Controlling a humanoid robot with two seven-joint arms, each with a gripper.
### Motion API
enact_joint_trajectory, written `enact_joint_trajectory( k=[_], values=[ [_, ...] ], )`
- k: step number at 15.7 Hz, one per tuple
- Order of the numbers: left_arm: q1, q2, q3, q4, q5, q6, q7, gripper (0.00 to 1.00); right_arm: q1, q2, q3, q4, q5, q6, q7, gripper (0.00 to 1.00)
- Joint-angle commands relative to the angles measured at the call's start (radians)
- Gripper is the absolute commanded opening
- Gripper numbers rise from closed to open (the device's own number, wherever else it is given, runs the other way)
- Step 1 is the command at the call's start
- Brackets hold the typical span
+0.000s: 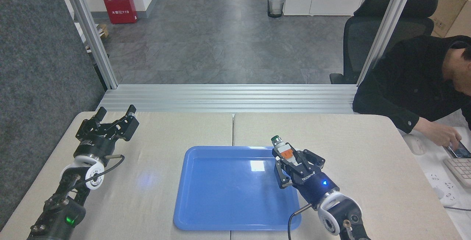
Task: Pick up switch part and place in tray
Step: 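Carry the switch part with the right gripper over the blue tray and release it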
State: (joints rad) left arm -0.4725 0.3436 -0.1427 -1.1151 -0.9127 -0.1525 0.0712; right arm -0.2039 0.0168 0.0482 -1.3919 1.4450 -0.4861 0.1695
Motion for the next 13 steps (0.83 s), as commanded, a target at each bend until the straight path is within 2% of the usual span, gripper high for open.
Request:
enact_joint_trajectory(
  k=[1, 3, 6, 7, 9, 11, 12, 13],
  values=[
    [0.000, 0.000, 0.000, 0.001, 0.000, -0.001, -0.001, 1.00, 0.003, 0.041, 0.136, 0.150, 0.109, -0.032, 0.073, 0.00],
    [0.000, 0.000, 0.000, 0.001, 0.000, 0.001, -0.001, 1.00, -0.002, 0.046, 0.139, 0.229, 0.124, -0.013, 0.076, 0.02],
    [0.000, 0.000, 0.000, 0.001, 0.000, 0.001, -0.001, 1.00, -0.011, 0.054, 0.144, 0.257, 0.127, 0.041, 0.070, 0.79],
    [0.000, 0.000, 0.000, 0.001, 0.000, 0.001, -0.001, 1.00, -0.026, 0.063, 0.141, 0.266, 0.126, 0.055, 0.068, 1.00],
    [0.000, 0.000, 0.000, 0.001, 0.000, 0.001, -0.001, 1.00, -0.058, 0.075, 0.115, 0.258, 0.095, 0.063, 0.039, 1.00],
    [-0.002, 0.000, 0.000, 0.001, 0.000, 0.001, -0.001, 1.00, -0.121, 0.060, 0.009, 0.252, -0.018, 0.063, -0.025, 1.00],
    [0.000, 0.000, 0.000, 0.001, 0.000, 0.001, -0.001, 1.00, -0.143, 0.039, -0.046, 0.251, -0.052, 0.063, -0.044, 1.00],
    [0.000, 0.000, 0.000, 0.001, 0.000, 0.001, -0.001, 1.00, -0.159, -0.027, -0.120, 0.251, -0.061, 0.063, -0.050, 1.00]
  ],
)
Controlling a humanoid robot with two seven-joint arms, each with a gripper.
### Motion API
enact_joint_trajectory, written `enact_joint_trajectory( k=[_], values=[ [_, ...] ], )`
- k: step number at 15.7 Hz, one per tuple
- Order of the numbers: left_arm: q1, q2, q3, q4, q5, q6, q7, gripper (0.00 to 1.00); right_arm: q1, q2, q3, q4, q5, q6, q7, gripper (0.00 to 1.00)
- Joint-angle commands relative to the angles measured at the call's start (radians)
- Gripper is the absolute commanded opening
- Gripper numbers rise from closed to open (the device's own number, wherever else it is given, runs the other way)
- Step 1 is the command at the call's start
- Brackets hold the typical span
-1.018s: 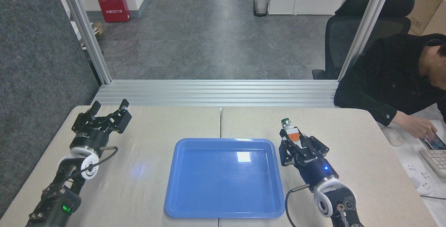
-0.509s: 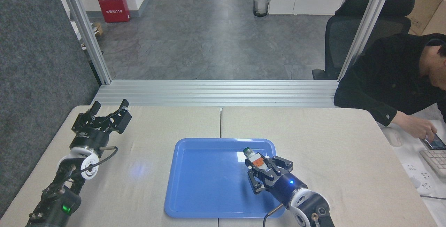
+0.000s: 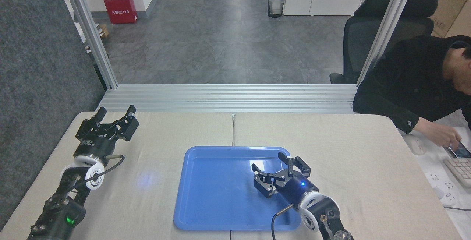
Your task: Pick up switch part and place in tray
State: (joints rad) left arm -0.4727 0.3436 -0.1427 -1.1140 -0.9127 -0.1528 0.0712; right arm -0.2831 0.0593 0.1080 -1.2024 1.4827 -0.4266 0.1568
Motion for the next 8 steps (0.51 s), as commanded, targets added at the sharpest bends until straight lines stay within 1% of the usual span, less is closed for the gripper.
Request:
enact_joint_trajectory(
  k=[1, 3, 4, 5, 6, 7, 8],
  values=[
    [0.000, 0.000, 0.000, 0.000, 0.000, 0.001, -0.001, 1.00, -0.083, -0.131, -0.232, 0.061, -0.105, 0.003, -0.055, 1.00],
    [-0.001, 0.000, 0.000, 0.000, 0.000, 0.001, -0.001, 1.00, -0.067, -0.232, -0.304, 0.063, -0.107, 0.005, -0.135, 1.00],
    [-0.001, 0.000, 0.000, 0.002, 0.000, 0.001, -0.001, 1.00, -0.042, -0.248, -0.341, 0.063, -0.107, 0.005, -0.158, 1.00],
    [-0.001, 0.000, 0.000, 0.002, 0.000, -0.001, -0.001, 1.00, -0.010, -0.245, -0.384, 0.063, -0.122, 0.005, -0.155, 1.00],
    [-0.001, 0.000, 0.000, 0.002, 0.000, 0.001, -0.001, 1.00, 0.024, -0.240, -0.404, 0.055, -0.154, 0.005, -0.134, 0.99],
    [-0.001, 0.000, 0.000, 0.002, 0.000, 0.001, -0.001, 1.00, 0.057, -0.237, -0.404, 0.032, -0.176, 0.015, -0.099, 0.98],
    [-0.001, 0.000, 0.000, 0.002, 0.000, 0.001, -0.001, 1.00, 0.073, -0.233, -0.404, 0.020, -0.179, 0.047, -0.085, 0.98]
  ],
)
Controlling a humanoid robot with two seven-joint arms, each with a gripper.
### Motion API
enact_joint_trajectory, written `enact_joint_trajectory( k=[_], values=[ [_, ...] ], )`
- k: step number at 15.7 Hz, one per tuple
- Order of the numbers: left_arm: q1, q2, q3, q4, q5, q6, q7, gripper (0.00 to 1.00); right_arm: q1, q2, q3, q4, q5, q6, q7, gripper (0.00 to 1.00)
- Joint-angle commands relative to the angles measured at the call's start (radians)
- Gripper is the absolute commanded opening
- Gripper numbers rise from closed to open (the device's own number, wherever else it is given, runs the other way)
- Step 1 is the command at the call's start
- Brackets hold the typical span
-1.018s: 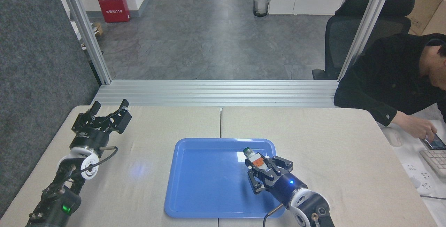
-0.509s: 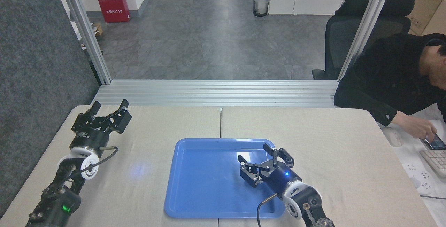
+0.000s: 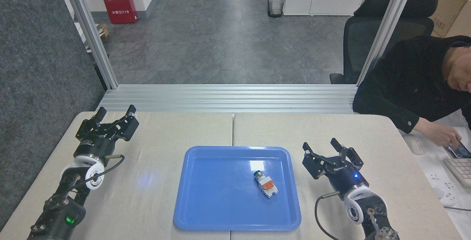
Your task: Pick up switch part and place in tray
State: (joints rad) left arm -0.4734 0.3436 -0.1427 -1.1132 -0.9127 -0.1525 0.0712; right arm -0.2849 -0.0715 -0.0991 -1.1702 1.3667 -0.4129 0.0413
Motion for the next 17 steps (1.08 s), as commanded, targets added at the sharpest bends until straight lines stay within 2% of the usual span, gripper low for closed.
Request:
enact_joint_trajectory(
  k=[1, 5, 7, 10, 12, 14, 17],
  values=[
    [-0.001, 0.000, 0.000, 0.001, 0.000, 0.001, -0.001, 1.00, 0.075, -0.105, -0.194, -0.012, -0.063, 0.077, 0.031, 0.98],
    [-0.001, 0.000, 0.000, 0.000, 0.000, 0.001, -0.001, 1.00, -0.019, -0.102, -0.173, -0.019, -0.063, 0.244, 0.028, 0.98],
    [-0.001, 0.000, 0.000, 0.000, 0.000, 0.001, -0.001, 1.00, -0.023, -0.110, -0.061, -0.096, -0.063, 0.307, 0.020, 0.98],
    [-0.001, 0.000, 0.000, 0.000, 0.000, 0.001, -0.001, 1.00, -0.023, -0.093, -0.024, -0.152, -0.066, 0.312, 0.037, 0.98],
    [-0.001, 0.000, 0.000, 0.000, 0.000, 0.001, -0.001, 1.00, -0.022, -0.090, -0.024, -0.195, -0.067, 0.307, 0.118, 0.98],
    [0.001, 0.000, 0.000, 0.000, 0.000, 0.001, -0.001, 1.00, -0.025, -0.099, -0.021, -0.198, -0.067, 0.296, 0.120, 0.98],
    [-0.001, 0.000, 0.000, 0.000, 0.000, -0.001, -0.001, 1.00, -0.017, -0.085, 0.050, -0.209, -0.066, 0.231, 0.117, 0.99]
  ],
)
